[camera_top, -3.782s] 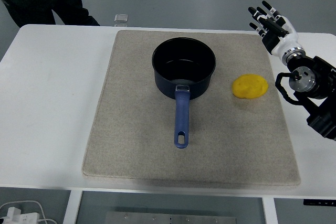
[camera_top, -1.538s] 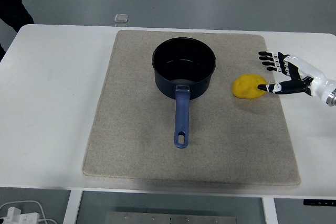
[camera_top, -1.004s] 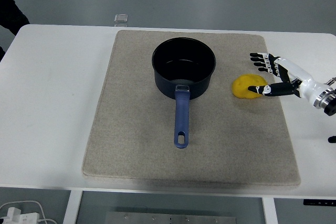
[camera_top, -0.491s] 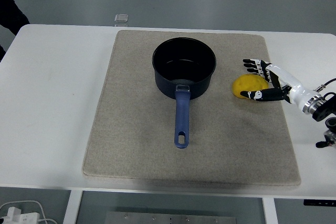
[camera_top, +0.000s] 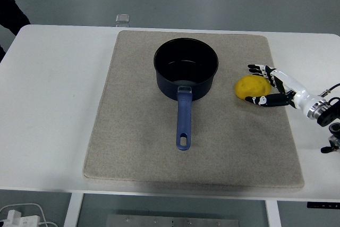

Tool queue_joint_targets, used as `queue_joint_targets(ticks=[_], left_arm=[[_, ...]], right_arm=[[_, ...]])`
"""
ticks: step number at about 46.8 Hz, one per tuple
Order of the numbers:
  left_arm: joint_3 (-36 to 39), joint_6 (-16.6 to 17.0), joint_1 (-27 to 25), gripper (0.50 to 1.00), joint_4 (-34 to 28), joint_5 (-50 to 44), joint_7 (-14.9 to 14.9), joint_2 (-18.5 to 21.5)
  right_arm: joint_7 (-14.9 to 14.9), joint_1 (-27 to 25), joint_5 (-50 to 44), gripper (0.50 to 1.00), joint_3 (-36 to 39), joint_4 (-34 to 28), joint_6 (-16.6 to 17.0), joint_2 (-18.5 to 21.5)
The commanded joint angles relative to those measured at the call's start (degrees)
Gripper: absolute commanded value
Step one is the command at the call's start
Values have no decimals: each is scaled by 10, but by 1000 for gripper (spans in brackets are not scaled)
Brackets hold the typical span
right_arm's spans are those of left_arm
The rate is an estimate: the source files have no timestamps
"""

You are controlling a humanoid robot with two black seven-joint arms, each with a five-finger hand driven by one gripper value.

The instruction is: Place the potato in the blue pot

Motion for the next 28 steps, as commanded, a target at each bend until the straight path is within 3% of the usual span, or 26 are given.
queue_joint_targets(ticks=[1, 11, 28], left_arm=[[-1, 0, 0, 996, 0, 0, 0, 0], [-1, 0, 0, 996, 0, 0, 0, 0], [0, 0, 0, 996, 0, 0, 0, 0]], right_arm=[[-1, -2, -1, 787, 0, -1, 0, 4], [-5, -3, -11, 721, 0, -1, -11, 11], [-5, 2, -11, 527, 1, -1, -13, 10]])
